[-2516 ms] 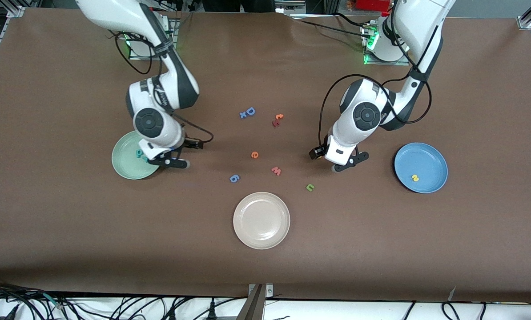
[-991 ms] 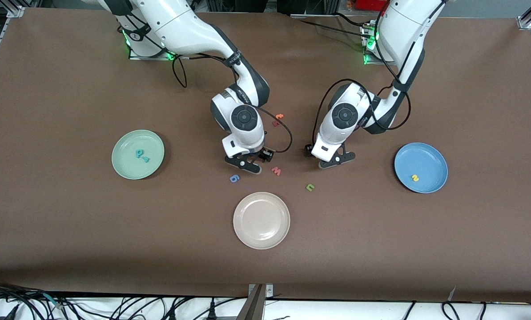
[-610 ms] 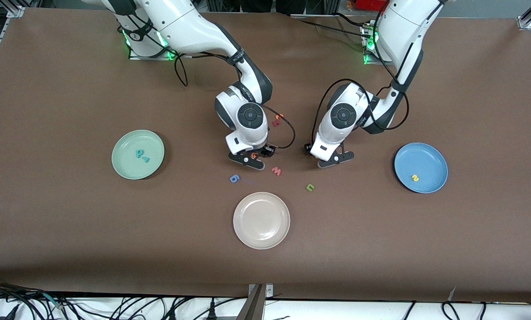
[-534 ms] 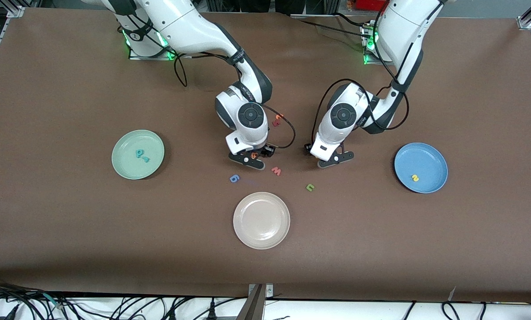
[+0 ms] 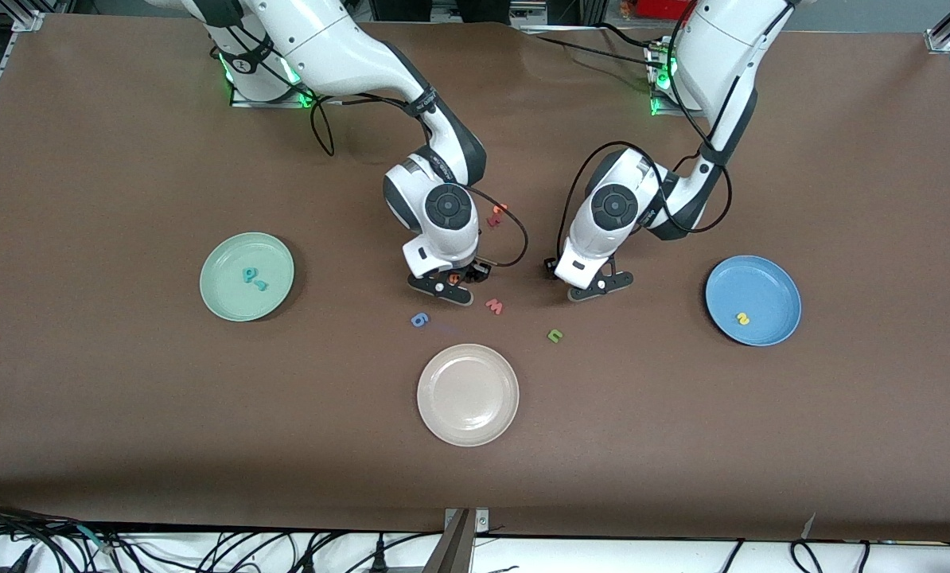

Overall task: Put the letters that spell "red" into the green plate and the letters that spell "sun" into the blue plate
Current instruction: 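Lift the orange letter with the right gripper while the left gripper grasps yellow, then place the orange letter on the green plate while the left gripper places yellow, then return the right arm to rest while the left gripper reaches a green letter, then grasp the green letter with the left gripper and lift it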

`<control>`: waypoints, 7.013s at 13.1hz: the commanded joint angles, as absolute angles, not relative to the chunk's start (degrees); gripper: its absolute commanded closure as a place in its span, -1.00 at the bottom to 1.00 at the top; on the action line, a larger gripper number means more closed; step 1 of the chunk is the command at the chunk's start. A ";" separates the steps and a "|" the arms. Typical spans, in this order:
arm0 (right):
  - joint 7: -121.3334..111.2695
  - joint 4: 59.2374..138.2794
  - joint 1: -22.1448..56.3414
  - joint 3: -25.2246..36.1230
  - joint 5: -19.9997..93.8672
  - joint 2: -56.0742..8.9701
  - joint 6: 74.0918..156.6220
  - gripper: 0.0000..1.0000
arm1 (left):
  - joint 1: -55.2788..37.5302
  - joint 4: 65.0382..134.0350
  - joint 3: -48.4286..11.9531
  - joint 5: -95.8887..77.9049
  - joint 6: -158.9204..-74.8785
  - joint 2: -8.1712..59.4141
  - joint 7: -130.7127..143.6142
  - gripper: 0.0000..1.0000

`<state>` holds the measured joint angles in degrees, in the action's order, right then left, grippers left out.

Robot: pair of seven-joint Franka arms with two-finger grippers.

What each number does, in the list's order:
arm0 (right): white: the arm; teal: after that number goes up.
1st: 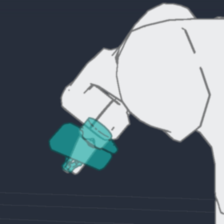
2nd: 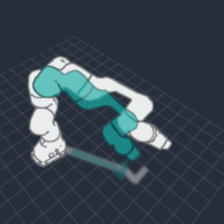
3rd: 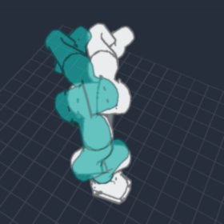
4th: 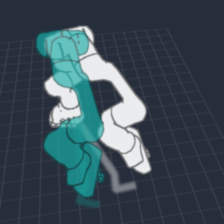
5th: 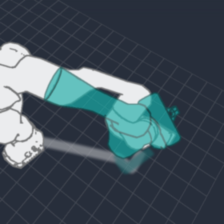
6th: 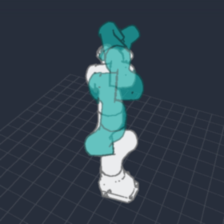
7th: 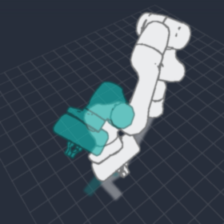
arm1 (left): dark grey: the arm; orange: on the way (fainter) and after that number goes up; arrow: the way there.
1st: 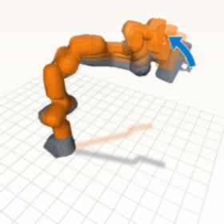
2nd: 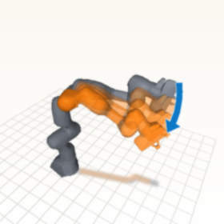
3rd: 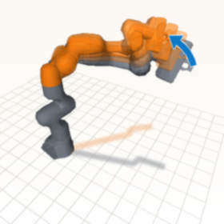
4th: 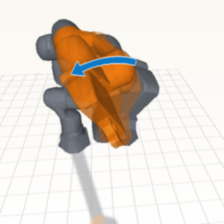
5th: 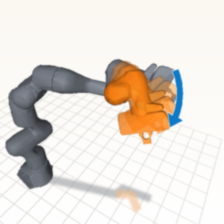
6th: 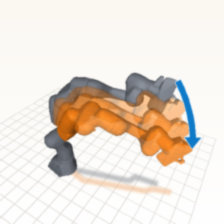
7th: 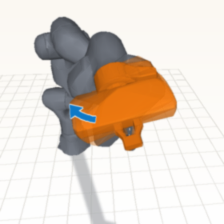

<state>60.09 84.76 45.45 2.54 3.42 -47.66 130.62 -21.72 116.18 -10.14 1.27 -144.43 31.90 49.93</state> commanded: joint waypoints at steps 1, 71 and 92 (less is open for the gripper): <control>60.47 85.08 45.88 3.16 2.20 -47.64 130.17 0.62 | -21.88 115.75 -10.11 3.43 -144.76 31.99 51.06 -0.48; -2.64 96.50 -0.79 -2.11 -2.11 3.16 88.59 -1.00 | -28.74 91.32 1.49 -2.55 -135.52 41.30 -4.75 -0.77; -2.72 96.42 0.70 0.88 0.18 2.02 90.79 -1.00 | -30.23 90.26 1.49 -5.10 -143.53 47.11 -4.31 0.10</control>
<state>-2.61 96.11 0.92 1.08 -0.62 1.66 90.55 -29.39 91.35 0.83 -3.20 -143.30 45.92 -2.77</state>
